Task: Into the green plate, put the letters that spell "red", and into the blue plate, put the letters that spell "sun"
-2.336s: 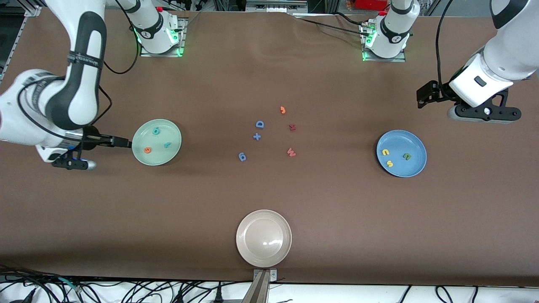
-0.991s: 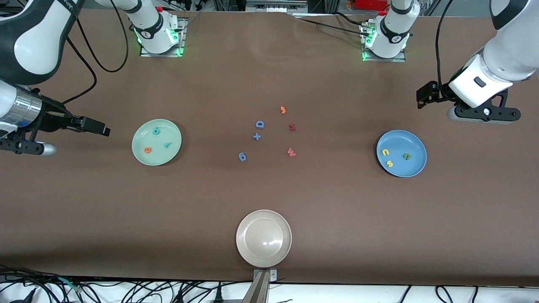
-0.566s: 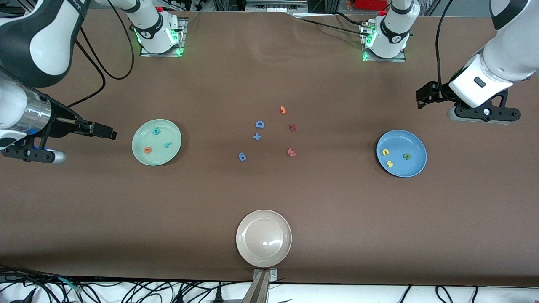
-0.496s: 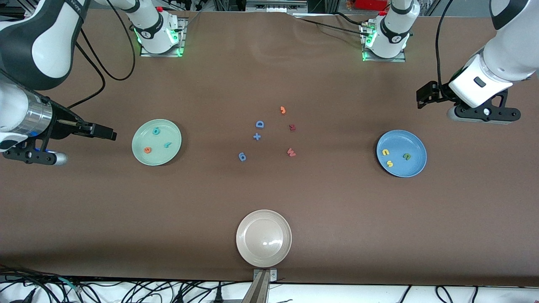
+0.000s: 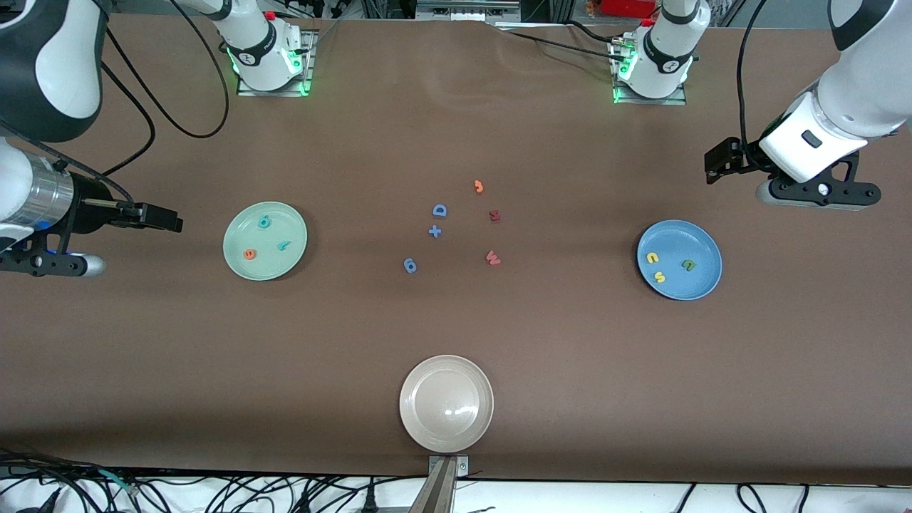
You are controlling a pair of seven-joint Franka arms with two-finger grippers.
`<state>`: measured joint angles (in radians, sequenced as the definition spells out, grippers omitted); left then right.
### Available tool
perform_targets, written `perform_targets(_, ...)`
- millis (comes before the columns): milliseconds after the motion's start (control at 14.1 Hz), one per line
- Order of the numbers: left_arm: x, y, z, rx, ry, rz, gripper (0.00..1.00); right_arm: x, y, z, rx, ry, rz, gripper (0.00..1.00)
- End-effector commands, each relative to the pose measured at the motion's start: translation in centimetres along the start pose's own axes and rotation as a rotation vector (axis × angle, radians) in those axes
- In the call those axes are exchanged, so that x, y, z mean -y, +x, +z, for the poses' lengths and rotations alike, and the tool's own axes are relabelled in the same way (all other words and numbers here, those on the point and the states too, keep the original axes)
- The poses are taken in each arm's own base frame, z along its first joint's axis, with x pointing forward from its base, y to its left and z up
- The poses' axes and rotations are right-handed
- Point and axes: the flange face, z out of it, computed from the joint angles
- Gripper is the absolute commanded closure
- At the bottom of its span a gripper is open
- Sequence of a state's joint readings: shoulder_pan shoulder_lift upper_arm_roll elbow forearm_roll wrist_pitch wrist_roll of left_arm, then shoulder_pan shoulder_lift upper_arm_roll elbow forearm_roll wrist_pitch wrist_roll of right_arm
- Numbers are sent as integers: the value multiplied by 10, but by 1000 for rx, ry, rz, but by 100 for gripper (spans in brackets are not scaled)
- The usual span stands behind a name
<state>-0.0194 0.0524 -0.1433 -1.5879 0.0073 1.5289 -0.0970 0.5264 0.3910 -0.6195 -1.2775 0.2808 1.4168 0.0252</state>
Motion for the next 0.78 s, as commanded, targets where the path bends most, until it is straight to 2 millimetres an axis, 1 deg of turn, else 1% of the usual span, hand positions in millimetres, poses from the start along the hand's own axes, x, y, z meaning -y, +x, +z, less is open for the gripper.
perform_targets(0, -2, 3, -6, 6, -26, -4, 0, -14, -2, -8, -18, 7, 2, 1)
perform_targets(71, -1, 3, -7, 5, -26, -6, 0, -18, -4, -11, -27, 4, -8, 1)
perform_targets(212, -1, 3, -6, 6, -26, -6, 0, -22, -8, -8, -49, -19, -24, 1)
perform_targets(425, -2, 3, -6, 6, -26, -4, 0, -35, -18, 8, -103, 3, -14, 1)
perform_targets(566, -1, 3, -7, 5, -26, -6, 0, -39, -27, 21, -140, 15, -14, 1)
perform_targets(637, -2, 3, -7, 5, -26, -4, 0, -45, -28, 23, -148, 9, -8, 0)
perform_targets(708, -2, 3, -7, 5, -26, -4, 0, -45, -28, 22, -158, -8, -16, 0)
